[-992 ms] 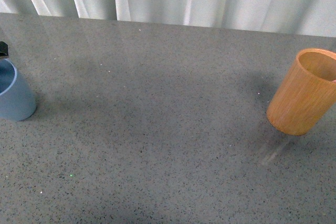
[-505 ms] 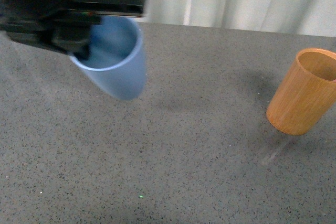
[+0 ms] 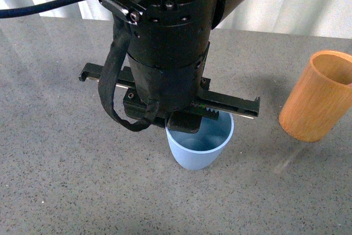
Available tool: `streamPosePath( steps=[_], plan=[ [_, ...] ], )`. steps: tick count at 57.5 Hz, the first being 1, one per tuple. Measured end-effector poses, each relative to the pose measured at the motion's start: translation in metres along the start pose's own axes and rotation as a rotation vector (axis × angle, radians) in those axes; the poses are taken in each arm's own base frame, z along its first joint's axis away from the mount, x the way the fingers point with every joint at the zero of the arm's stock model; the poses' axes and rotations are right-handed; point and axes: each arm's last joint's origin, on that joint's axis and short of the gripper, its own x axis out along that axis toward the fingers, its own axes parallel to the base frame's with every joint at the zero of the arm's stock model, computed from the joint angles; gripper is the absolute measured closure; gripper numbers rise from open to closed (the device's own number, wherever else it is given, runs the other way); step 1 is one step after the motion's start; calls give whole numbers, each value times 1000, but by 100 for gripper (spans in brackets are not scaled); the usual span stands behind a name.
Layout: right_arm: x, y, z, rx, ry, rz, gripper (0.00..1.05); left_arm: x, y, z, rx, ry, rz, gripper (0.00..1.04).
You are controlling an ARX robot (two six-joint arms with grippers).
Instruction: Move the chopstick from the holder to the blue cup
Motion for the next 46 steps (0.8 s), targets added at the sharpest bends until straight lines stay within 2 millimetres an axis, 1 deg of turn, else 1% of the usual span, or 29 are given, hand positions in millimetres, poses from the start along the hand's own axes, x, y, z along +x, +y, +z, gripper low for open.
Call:
streamPosePath(
  steps=[9, 26, 29, 32, 40, 46],
  plan=[
    [0, 0, 0, 0, 0, 0, 10, 6, -1, 2, -18, 4, 3, 101],
    [0, 0, 0, 0, 0, 0, 10, 9, 1, 5, -43, -4, -9, 101],
    [0, 0, 0, 0, 0, 0, 10, 9, 2, 6, -46, -5, -11, 96],
    [0, 0, 0, 0, 0, 0, 10, 10, 3, 6, -49, -9, -12, 87],
    [0, 0, 0, 0, 0, 0, 10, 9, 5, 9, -60, -19, -22, 69],
    [0, 0, 0, 0, 0, 0, 10, 3, 10, 13, -75, -45, -38, 53]
  ],
)
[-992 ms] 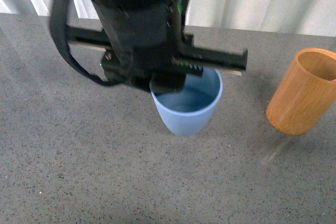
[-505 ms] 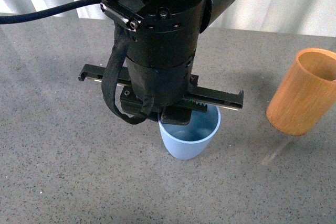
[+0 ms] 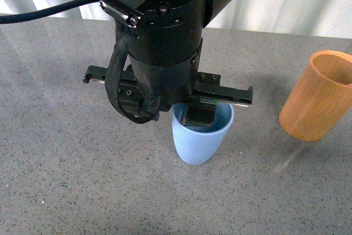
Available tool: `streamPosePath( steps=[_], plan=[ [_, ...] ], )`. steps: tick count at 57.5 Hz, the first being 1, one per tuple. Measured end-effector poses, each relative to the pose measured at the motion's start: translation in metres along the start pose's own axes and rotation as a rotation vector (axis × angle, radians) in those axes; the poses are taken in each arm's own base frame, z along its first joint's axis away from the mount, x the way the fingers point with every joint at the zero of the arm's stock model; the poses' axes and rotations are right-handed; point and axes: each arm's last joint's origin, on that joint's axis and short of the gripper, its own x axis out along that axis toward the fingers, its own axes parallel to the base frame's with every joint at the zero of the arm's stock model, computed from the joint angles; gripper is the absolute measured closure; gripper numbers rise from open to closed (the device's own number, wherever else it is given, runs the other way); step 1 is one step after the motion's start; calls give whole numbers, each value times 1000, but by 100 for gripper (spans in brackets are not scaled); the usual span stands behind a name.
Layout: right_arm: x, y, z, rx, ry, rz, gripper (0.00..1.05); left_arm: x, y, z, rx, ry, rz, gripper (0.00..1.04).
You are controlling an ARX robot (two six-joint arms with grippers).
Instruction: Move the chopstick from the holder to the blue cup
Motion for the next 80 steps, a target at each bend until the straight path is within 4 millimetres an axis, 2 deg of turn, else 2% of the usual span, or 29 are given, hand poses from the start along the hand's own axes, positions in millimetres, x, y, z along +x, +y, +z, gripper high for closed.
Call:
streamPosePath(
  steps=[9, 14, 17, 19, 24, 28, 32, 35, 38, 42, 49, 50, 54, 57, 61, 69, 80],
  plan=[
    [0, 0, 0, 0, 0, 0, 10, -23, 18, 7, -16, -112, 5, 32],
    [0, 0, 0, 0, 0, 0, 10, -44, 35, 10, -42, -210, -6, 19],
    [0, 0, 0, 0, 0, 0, 10, -66, 52, 9, -68, -298, -46, 8],
    [0, 0, 0, 0, 0, 0, 10, -77, 60, 7, -78, -350, -57, 5],
    [0, 0, 0, 0, 0, 0, 10, -108, 84, -3, -121, -492, -127, 8],
    [0, 0, 0, 0, 0, 0, 10, -135, 104, -19, -158, -625, -191, 7],
    [0, 0, 0, 0, 0, 0, 10, -159, 127, -45, -187, -954, -54, 19],
    [0, 0, 0, 0, 0, 0, 10, -169, 145, -69, -169, -1107, 11, 28],
    [0, 0, 0, 0, 0, -2, 10, -174, 162, -97, -152, -1166, 44, 37],
    [0, 0, 0, 0, 0, -3, 10, -165, 179, -139, -144, -1189, 108, 51],
    [0, 0, 0, 0, 0, 1, 10, -152, 188, -164, -112, -1202, 106, 74],
    [0, 0, 0, 2, 3, -2, 10, -147, 190, -169, -110, -1195, 115, 82],
    [2, -2, -3, 10, 253, -56, 10, -139, 191, -175, -117, -1178, 128, 94],
    [8, -6, -8, 2, 370, -58, 10, -136, 191, -180, -117, -1184, 128, 102],
    [17, -11, -12, -25, 409, -43, 10, -134, 191, -184, -108, -1192, 131, 101],
    [46, -24, -13, -165, 340, 59, 10, -126, 190, -195, -112, -1196, 137, 101],
    [83, -27, -28, -257, 318, 138, 10, -119, 189, -205, -109, -1198, 134, 101]
  ],
)
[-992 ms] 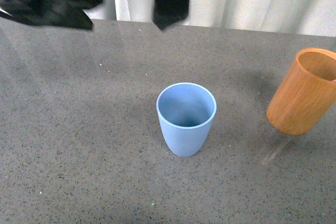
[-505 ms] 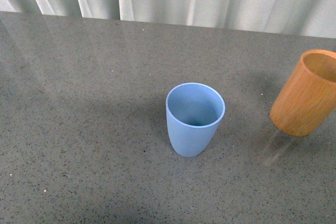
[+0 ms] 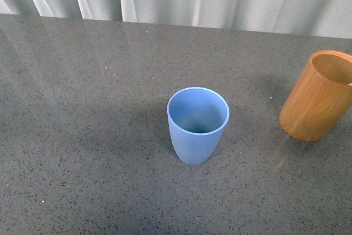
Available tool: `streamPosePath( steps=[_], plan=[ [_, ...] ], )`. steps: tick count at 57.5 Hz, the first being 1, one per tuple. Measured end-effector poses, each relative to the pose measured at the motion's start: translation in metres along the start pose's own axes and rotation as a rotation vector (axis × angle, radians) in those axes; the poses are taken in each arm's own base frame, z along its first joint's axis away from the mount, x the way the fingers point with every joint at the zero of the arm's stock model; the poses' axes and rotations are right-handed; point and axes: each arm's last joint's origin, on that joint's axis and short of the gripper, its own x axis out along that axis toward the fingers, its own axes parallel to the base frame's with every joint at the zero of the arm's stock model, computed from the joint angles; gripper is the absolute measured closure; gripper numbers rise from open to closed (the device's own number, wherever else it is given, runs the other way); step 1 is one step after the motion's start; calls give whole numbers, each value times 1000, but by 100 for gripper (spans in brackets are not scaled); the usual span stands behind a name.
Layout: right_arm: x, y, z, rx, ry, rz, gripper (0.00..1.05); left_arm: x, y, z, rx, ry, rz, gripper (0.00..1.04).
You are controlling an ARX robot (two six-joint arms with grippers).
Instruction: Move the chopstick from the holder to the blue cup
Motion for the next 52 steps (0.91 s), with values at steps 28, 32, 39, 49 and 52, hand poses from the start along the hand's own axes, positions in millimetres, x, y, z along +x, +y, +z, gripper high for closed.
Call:
streamPosePath(
  steps=[28, 32, 39, 49, 52],
  plan=[
    [54, 31, -6, 9, -62, 193, 39, -11, 0, -14, 1, -18, 3, 101],
    [57, 32, -6, 25, -71, 194, 52, -12, 0, -14, 1, -24, 0, 101],
    [58, 32, -5, 39, -73, 191, 72, -14, 0, -14, 1, -23, 0, 101],
    [57, 32, -1, 52, -77, 208, 99, -25, 0, -18, 2, -9, 0, 101],
    [56, 31, 1, 53, -83, 209, 102, -26, 0, -17, 2, -21, 0, 101]
  ],
)
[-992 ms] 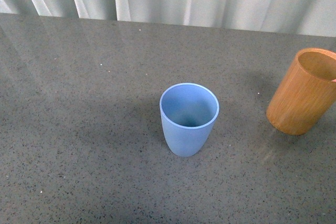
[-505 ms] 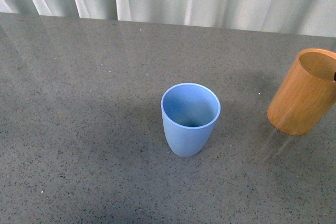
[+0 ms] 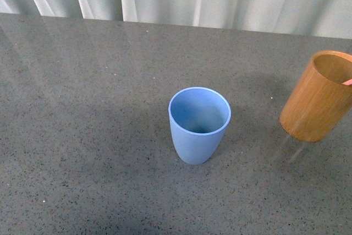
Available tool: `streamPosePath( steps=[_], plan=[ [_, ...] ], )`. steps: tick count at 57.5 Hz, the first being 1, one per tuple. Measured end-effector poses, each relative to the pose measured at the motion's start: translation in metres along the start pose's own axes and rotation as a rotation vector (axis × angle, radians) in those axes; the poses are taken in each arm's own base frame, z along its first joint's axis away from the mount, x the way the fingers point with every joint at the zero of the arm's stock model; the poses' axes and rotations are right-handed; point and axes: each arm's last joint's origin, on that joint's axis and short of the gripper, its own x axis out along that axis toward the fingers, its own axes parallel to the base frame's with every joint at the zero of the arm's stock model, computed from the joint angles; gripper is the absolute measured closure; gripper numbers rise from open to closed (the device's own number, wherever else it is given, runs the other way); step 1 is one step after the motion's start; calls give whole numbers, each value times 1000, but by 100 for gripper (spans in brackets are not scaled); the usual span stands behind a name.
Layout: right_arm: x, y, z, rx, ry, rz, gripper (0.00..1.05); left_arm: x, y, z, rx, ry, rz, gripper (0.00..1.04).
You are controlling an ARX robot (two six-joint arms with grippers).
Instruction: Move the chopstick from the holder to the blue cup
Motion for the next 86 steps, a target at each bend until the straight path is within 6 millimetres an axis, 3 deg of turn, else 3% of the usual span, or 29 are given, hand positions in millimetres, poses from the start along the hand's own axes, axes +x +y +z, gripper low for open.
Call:
streamPosePath(
  steps=[10, 18, 35, 39, 43, 49, 56, 74, 86],
  plan=[
    [-5, -5, 7, 34, 3, 13, 102, 0, 0, 0, 0, 3, 0, 101],
    [-12, -13, 26, 67, -15, 23, 102, 0, 0, 0, 0, 3, 0, 101],
    [-60, -12, 107, 57, -88, 84, 102, 0, 0, 0, 0, 3, 0, 101],
    [-77, 1, 131, 52, -106, 120, 102, 0, 0, 0, 0, 3, 0, 101],
    [-84, 17, 142, 64, -90, 171, 102, 0, 0, 0, 0, 3, 0, 101],
    [-81, 43, 141, 98, -61, 280, 102, 0, 0, 0, 0, 3, 0, 101],
    [-68, 59, 131, 114, -25, 325, 102, 0, 0, 0, 0, 3, 0, 101],
    [-34, 76, 117, 146, 36, 373, 102, 0, 0, 0, 0, 4, 0, 101],
    [-25, 86, 107, 159, 102, 415, 102, 0, 0, 0, 0, 4, 0, 101]
  ],
)
